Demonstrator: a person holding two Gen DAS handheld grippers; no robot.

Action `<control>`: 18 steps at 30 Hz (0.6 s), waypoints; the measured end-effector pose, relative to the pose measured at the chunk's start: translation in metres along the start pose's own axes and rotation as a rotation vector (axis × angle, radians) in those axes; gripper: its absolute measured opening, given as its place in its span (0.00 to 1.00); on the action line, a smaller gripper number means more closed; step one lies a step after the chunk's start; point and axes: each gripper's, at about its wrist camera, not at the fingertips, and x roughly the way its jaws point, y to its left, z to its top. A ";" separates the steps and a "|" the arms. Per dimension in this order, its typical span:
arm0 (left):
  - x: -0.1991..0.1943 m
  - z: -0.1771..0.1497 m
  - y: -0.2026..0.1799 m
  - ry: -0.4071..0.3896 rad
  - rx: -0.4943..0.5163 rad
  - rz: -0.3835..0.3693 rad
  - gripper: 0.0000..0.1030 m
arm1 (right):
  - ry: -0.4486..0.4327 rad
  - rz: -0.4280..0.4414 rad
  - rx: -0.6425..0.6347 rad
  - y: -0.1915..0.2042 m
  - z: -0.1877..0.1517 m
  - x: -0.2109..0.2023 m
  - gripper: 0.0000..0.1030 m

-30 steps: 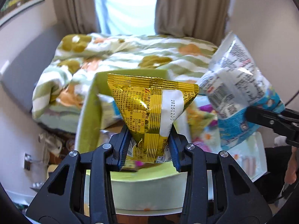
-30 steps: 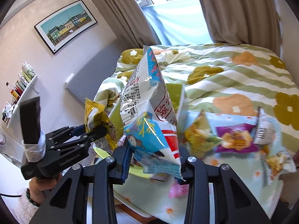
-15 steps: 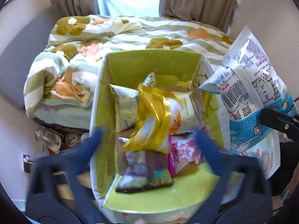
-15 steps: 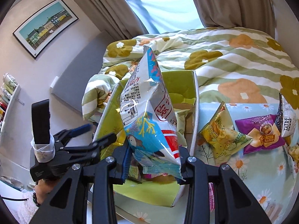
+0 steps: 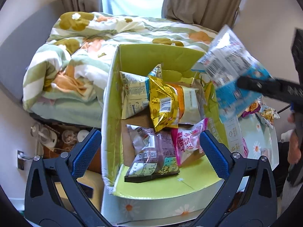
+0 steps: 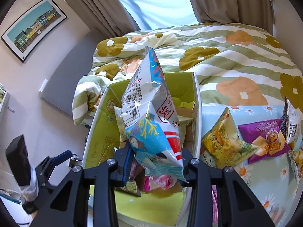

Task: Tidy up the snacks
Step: 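Carry the gold bag into the green box with the left tool while the right tool drops its bag in, then move both tools back over the remaining snack bags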

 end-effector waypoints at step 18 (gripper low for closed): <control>0.012 0.006 0.007 0.004 0.032 0.032 1.00 | -0.065 -0.075 -0.007 0.003 0.015 0.022 1.00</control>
